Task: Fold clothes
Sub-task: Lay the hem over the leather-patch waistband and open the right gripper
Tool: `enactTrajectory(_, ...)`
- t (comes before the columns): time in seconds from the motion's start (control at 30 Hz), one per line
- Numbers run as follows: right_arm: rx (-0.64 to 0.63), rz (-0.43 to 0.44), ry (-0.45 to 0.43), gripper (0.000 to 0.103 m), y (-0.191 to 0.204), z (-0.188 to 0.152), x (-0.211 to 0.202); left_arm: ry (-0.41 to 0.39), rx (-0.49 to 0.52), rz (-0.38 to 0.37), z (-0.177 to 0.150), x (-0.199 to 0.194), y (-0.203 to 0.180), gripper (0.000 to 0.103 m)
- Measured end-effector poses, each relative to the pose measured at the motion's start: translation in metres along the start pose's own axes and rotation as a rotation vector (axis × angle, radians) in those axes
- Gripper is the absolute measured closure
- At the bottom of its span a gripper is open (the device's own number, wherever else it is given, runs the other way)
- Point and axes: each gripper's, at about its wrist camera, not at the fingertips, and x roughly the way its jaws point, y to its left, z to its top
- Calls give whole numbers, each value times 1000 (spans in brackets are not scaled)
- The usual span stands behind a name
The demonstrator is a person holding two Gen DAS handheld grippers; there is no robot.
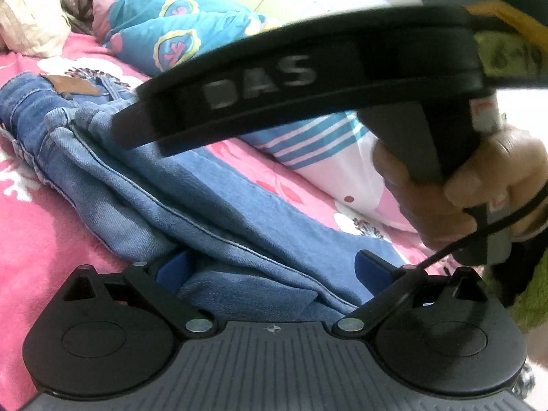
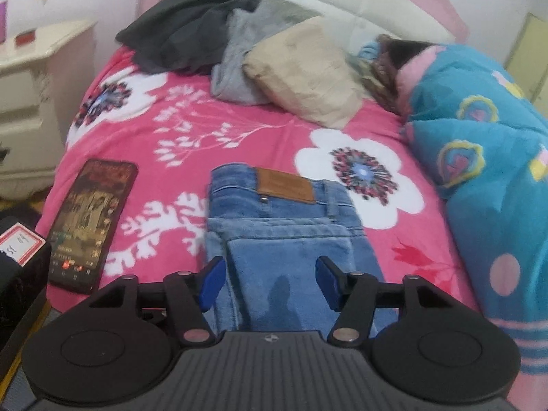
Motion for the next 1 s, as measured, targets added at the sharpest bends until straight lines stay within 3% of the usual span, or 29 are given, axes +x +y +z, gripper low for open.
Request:
enactTrajectory(0.23, -47, 22, 49, 59, 7, 9, 26, -3, 13, 7, -2, 0, -2, 3)
enactTrajectory(0.37, -40, 10, 60, 93, 8, 9, 38, -4, 22, 13, -3, 0, -4, 3)
enactTrajectory(0.47, -21, -11, 8, 101, 5, 9, 26, -4, 15, 10, -3, 0, -3, 3)
enactTrajectory(0.67, 0, 39, -69, 101, -1, 12, 0, -5, 23, 15, -3, 0, -4, 3)
enactTrajectory(0.83, -116, 71, -1, 101, 24, 11, 23, -5, 29, 19, -4, 1, -5, 3)
enactTrajectory(0.93, -143, 78, 31, 95, 29, 13, 28, -6, 30, 19, -4, 1, -5, 3)
enactTrajectory(1.0, -136, 82, 39, 76, 28, 16, 26, -6, 31, 19, -5, 1, -5, 2)
